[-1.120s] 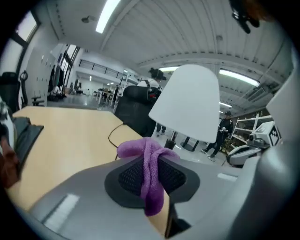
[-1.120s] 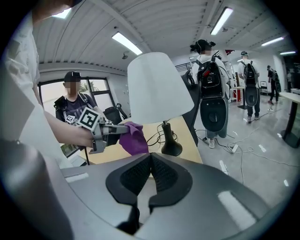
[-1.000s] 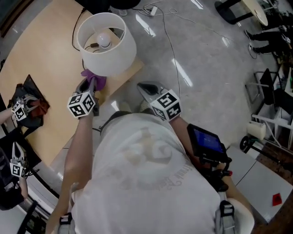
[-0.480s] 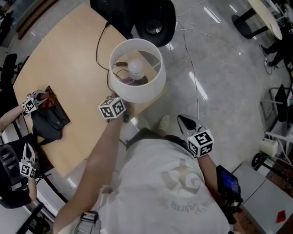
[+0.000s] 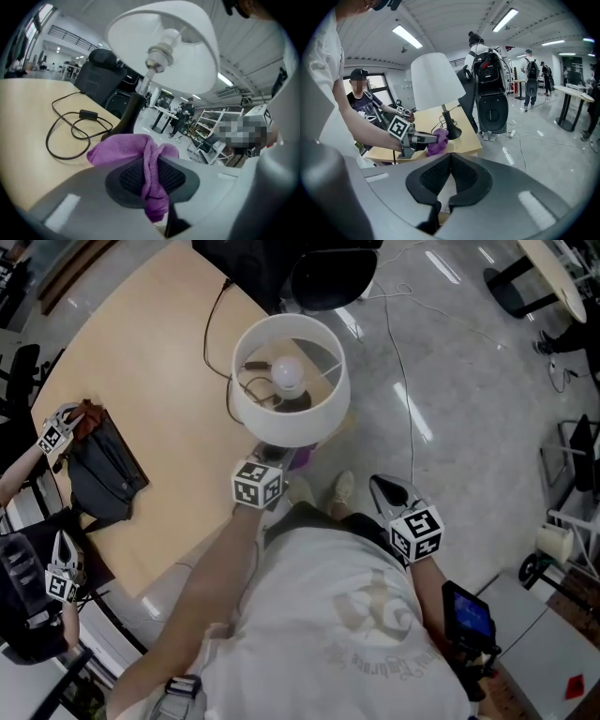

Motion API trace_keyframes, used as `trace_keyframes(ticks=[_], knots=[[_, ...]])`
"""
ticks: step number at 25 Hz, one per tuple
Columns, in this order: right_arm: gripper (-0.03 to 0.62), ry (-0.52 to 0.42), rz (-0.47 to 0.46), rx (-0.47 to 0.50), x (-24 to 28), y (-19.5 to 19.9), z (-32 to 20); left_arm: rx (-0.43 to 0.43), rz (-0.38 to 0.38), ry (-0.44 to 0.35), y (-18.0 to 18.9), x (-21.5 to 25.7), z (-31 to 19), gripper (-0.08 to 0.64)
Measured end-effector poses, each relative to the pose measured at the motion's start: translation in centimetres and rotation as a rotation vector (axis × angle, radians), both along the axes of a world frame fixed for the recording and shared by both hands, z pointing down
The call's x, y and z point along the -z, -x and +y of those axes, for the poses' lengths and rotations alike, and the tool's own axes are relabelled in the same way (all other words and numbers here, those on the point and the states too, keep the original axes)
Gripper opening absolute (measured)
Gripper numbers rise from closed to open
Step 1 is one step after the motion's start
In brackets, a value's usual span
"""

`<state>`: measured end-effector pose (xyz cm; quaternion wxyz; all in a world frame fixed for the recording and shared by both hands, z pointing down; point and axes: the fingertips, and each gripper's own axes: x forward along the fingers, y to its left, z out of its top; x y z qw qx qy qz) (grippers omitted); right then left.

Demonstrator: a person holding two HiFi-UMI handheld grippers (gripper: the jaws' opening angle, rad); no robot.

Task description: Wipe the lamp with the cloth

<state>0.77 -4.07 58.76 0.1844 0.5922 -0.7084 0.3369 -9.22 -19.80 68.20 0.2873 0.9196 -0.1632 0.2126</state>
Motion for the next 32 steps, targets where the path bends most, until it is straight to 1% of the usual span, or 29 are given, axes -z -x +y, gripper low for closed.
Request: trace_keyframes(ticks=[2, 7, 12, 17, 21, 25, 28, 30, 32], knots=[[0.012, -0.007, 0.004, 0.009, 0.1, 0.3, 0.1, -0.007, 0.000, -0.060, 0.4, 0.9, 1.2, 0.064], [0.013, -0.039, 0.010, 0.047, 0.3, -0.2, 0.8, 0.071, 0.006, -0.182, 1.4, 4.8, 2.7, 0.064], [0.012, -0.085, 0.011, 0.095, 0.7, -1.0, 0.8, 0.113, 0.011, -0.299, 2.8, 9.3, 3.7, 0.064], [0.013, -0.169, -0.013, 0.159, 2.9, -2.2, 1.3, 0.203, -0.001, -0.354, 3.1, 12.7, 5.7, 0.066], [0.012, -0.257, -0.057, 0.222, 5.2, -3.1, 1.8, 0.260, -0.001, -0.391, 2.0, 15.5, 8.3, 0.065], [0.014, -0.339, -0.105, 0.293, 7.2, -3.8, 2.6, 0.304, -0.021, -0.415, 1.1, 17.6, 11.2, 0.066], [0.014, -0.399, -0.141, 0.350, 8.6, -4.5, 3.4, 0.349, -0.023, -0.453, 0.8, 19.8, 13.3, 0.066], [0.012, -0.427, -0.158, 0.380, 9.1, -4.9, 4.0, 0.391, -0.019, -0.475, 1.0, 21.3, 14.8, 0.066], [0.014, -0.444, -0.173, 0.386, 9.5, -5.3, 4.7, 0.424, -0.016, -0.488, 1.3, 22.5, 16.4, 0.065]])
